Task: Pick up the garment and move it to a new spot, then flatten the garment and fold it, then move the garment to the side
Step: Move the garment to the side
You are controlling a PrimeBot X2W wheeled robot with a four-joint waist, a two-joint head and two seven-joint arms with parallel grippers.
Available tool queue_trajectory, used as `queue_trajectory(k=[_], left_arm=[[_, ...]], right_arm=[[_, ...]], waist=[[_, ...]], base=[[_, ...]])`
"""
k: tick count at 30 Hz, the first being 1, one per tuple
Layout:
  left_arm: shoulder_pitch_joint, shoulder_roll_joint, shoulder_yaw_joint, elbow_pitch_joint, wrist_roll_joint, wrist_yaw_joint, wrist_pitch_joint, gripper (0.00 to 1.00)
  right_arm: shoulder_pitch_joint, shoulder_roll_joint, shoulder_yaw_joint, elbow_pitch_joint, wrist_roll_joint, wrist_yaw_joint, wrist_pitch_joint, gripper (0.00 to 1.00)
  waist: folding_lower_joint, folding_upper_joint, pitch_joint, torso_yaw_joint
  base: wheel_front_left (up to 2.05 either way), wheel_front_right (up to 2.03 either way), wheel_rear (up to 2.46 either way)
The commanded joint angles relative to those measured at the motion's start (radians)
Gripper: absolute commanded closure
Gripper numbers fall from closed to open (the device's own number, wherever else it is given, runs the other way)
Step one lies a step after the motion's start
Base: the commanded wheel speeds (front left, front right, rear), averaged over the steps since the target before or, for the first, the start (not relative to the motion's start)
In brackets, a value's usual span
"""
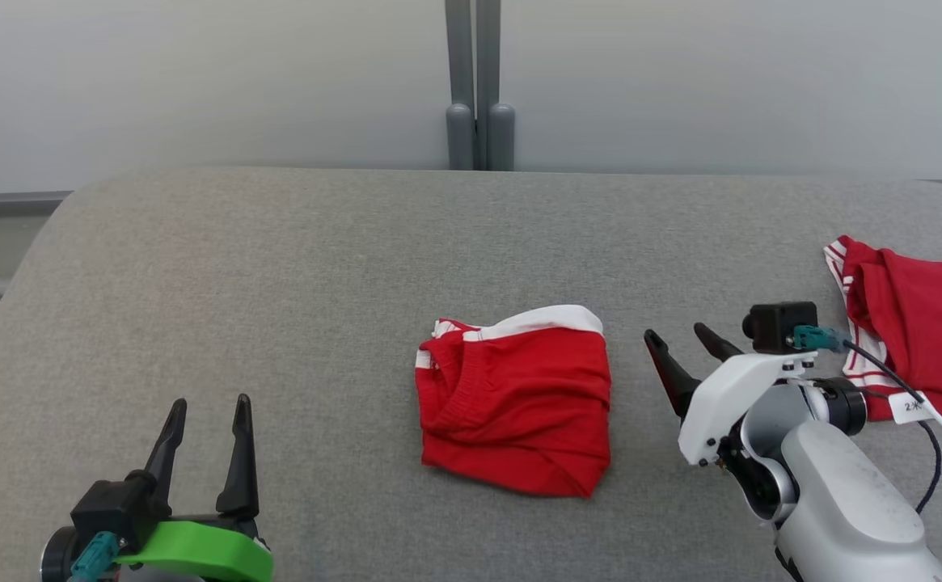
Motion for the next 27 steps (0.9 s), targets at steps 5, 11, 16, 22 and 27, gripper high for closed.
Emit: queue_trajectory(k=[5,11,16,22,27], left_arm=[[-0.032,0.013,-0.027,0.011,0.001,-0.003,0.0,0.0],[-0.05,0.013,-0.043,0.015,-0.006,-0.003,0.0,0.0],[-0.058,0.017,-0.04,0.021,-0.009,-0.003,0.0,0.0],[-0.066,0.02,-0.045,0.026,-0.006,-0.003,0.0,0.0],[-0.068,0.022,-0.053,0.026,-0.008,-0.003,0.0,0.0]], right_arm=[[-0.076,0.029,-0.007,0.128,0.051,0.0,0.138,0.0],[-0.11,0.055,-0.028,0.249,0.101,0.0,0.247,0.0],[-0.105,0.077,-0.028,0.319,0.152,0.0,0.299,0.0],[-0.113,0.088,-0.003,0.35,0.163,0.0,0.273,1.0],[-0.133,0.077,0.024,0.323,0.183,0.0,0.222,1.0]], waist=[[0.0,0.0,0.017,0.09],[0.0,0.0,0.037,0.146],[0.0,0.0,0.048,0.158],[0.0,0.0,0.054,0.146],[0.0,0.0,0.049,0.115]], base=[[0.0,0.0,0.0],[0.0,0.0,0.0],[0.0,0.0,0.0],[0.0,0.0,0.0],[0.0,0.0,0.0]])
